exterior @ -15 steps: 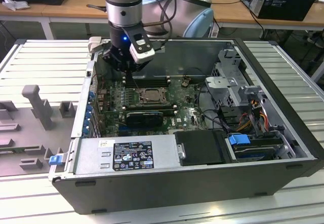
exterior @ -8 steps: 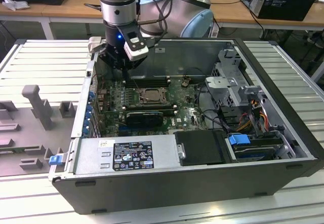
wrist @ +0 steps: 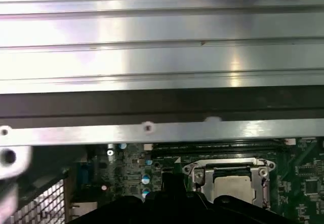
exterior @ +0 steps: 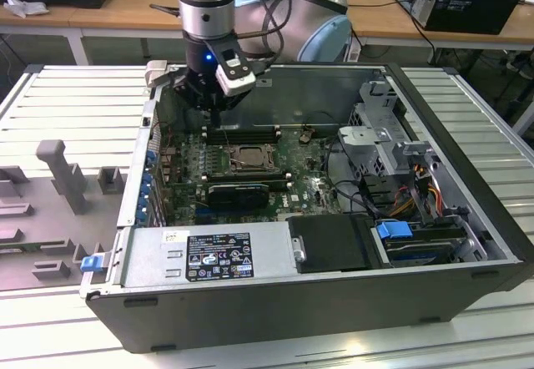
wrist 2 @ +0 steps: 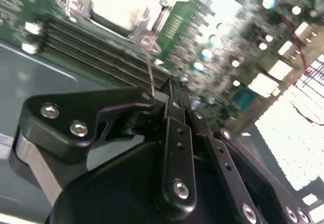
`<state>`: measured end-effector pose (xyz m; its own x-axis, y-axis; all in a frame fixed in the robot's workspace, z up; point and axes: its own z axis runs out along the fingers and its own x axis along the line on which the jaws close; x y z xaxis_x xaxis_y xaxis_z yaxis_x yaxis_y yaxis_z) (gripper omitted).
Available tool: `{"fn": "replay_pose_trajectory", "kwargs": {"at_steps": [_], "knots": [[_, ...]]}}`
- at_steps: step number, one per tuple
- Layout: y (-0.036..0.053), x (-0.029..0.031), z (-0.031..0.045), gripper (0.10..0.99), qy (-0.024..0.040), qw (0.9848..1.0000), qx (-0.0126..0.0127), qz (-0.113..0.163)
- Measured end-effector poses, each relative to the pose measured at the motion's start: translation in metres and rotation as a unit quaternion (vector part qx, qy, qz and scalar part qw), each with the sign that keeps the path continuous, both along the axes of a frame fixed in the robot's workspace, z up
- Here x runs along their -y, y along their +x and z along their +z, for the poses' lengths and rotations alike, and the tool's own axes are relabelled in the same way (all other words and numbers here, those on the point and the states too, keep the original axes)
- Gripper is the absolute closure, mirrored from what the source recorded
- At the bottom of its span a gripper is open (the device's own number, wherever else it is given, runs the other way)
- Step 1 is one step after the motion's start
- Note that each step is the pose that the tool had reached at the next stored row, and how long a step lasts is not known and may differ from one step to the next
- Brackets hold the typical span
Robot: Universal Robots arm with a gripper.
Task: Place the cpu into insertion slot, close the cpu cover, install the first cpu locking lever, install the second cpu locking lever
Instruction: 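Install the first cpu locking lever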
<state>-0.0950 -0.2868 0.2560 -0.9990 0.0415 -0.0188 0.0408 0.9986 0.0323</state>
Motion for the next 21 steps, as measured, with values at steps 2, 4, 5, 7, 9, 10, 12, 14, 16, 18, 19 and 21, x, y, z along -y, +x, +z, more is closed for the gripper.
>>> {"fn": "replay_pose_trajectory", "kwargs": {"at_steps": [2, 4, 5, 7, 9, 10, 12, 14, 16, 18, 19, 21], "knots": [[0.01, 0.0, -0.0005, 0.98, 0.0, 1.0, -0.0004, 0.0], [0.0206, 0.0, -0.0014, 0.98, 0.0, 1.0, -0.0011, 0.001], [0.0264, 0.0, -0.0019, 0.98, 0.0, 1.0, -0.0016, 0.001], [0.0376, 0.0, -0.003, 0.98, 0.0012, 1.0, -0.0021, 0.002], [0.0391, 0.0, -0.0035, 0.98, 0.009, 0.9999, -0.0018, 0.005], [0.0391, 0.0003, -0.0046, 0.98, 0.0194, 0.9998, -0.0013, 0.007], [0.0421, 0.0004, -0.0127, 0.98, 0.0193, 0.9998, -0.0015, 0.009], [0.0475, 0.0, -0.0205, 0.98, 0.0194, 0.9997, -0.0015, 0.012], [0.0489, -0.0002, -0.0219, 0.98, 0.0193, 0.9996, -0.0016, 0.018], [0.0496, -0.0002, -0.0228, 0.98, 0.0193, 0.9994, -0.0019, 0.029], [0.0501, -0.0002, -0.0232, 0.98, 0.0193, 0.9992, -0.002, 0.034], [0.0538, -0.0007, -0.0241, 0.98, 0.0192, 0.9991, -0.0021, 0.037]]}}
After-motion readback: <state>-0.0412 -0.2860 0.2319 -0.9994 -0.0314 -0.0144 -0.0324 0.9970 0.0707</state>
